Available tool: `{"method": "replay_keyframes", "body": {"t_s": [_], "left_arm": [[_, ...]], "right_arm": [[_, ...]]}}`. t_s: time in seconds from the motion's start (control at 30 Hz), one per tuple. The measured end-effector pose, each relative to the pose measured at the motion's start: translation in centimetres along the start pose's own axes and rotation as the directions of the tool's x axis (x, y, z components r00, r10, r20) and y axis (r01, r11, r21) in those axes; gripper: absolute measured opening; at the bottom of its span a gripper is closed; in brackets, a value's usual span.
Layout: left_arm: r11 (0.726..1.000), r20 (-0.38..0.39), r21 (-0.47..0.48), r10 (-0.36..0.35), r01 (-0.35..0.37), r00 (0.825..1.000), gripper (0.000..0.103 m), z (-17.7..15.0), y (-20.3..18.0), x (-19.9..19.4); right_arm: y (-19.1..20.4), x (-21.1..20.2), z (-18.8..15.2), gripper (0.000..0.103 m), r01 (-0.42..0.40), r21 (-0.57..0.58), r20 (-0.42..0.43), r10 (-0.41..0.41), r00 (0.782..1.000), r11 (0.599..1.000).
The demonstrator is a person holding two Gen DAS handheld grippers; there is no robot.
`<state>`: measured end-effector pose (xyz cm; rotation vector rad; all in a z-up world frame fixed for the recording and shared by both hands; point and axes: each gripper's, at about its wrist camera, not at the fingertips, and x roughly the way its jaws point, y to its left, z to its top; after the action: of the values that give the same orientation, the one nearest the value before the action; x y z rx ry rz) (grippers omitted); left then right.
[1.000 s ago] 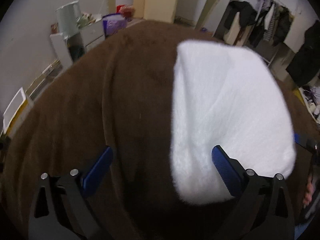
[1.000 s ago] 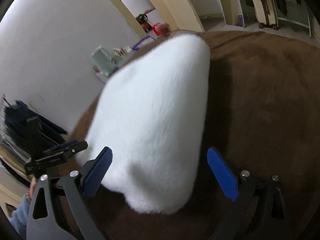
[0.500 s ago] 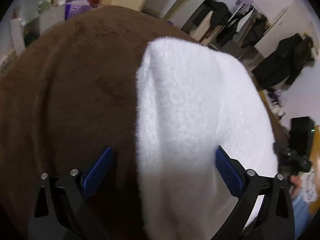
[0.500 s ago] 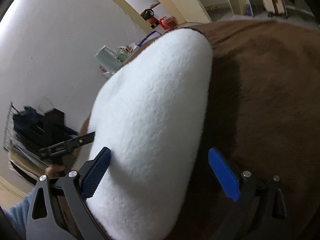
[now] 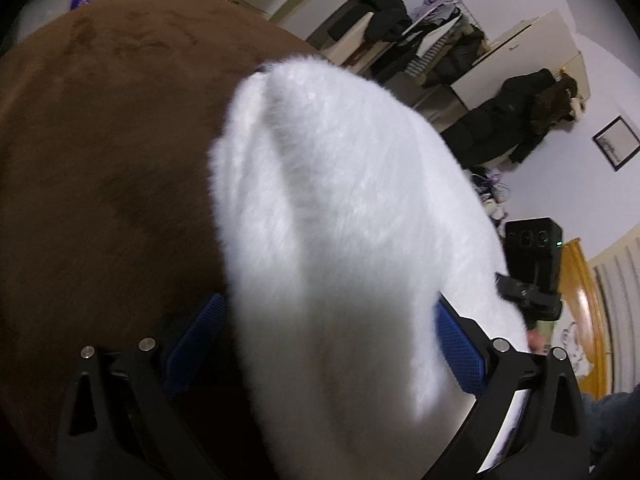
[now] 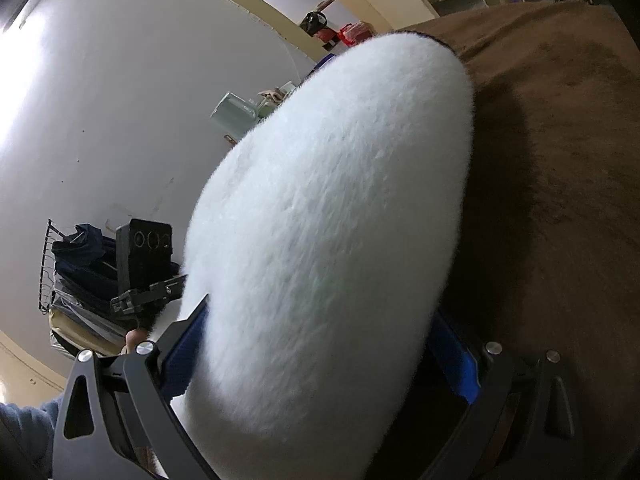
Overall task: Fold large clothes
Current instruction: 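Lift the folded cardigan with both tools, rolling it over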
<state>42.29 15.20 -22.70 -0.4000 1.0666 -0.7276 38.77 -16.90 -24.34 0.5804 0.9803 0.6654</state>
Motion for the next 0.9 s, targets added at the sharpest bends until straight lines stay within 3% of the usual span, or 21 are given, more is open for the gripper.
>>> {"method": "replay_keyframes", "body": {"t_s": [0.13,0.3,0.33,0.53,0.77,0.9], "left_arm": [[0.999,-0.03,0.019,-0.033,0.034,0.999,0.094,0.6,-0.8,1.4],[0.992,0.0,-0.04,-0.12,0.119,0.993,0.062,0.3,-0.3,1.2],[0.991,0.016,-0.039,-0.127,0.127,0.992,0.061,0.0,-0.5,1.1],[0.997,0.062,-0.016,-0.077,0.078,0.995,0.051,0.0,-2.1,0.2],[0.998,0.076,0.052,0.016,-0.02,0.997,0.046,1.4,-6.4,-1.8],[0.997,0.111,0.077,0.012,-0.02,0.994,0.046,2.0,-8.8,-4.7]], "right_arm": [[0.9,0.7,0.2,0.095,0.007,0.004,-0.01,-0.007,1.0,1.0],[1.7,0.2,-0.3,0.08,0.041,-0.007,0.02,-0.041,0.999,0.999],[1.9,0.0,-0.4,0.077,0.044,-0.008,0.023,-0.044,0.999,0.999],[4.0,-1.8,-0.6,0.06,0.071,-0.047,0.058,-0.069,0.996,0.996],[8.2,-4.9,-0.1,0.056,0.063,-0.106,0.089,-0.053,0.995,0.992],[10.8,-7.9,0.7,0.056,0.05,-0.14,0.107,-0.035,0.994,0.989]]}}
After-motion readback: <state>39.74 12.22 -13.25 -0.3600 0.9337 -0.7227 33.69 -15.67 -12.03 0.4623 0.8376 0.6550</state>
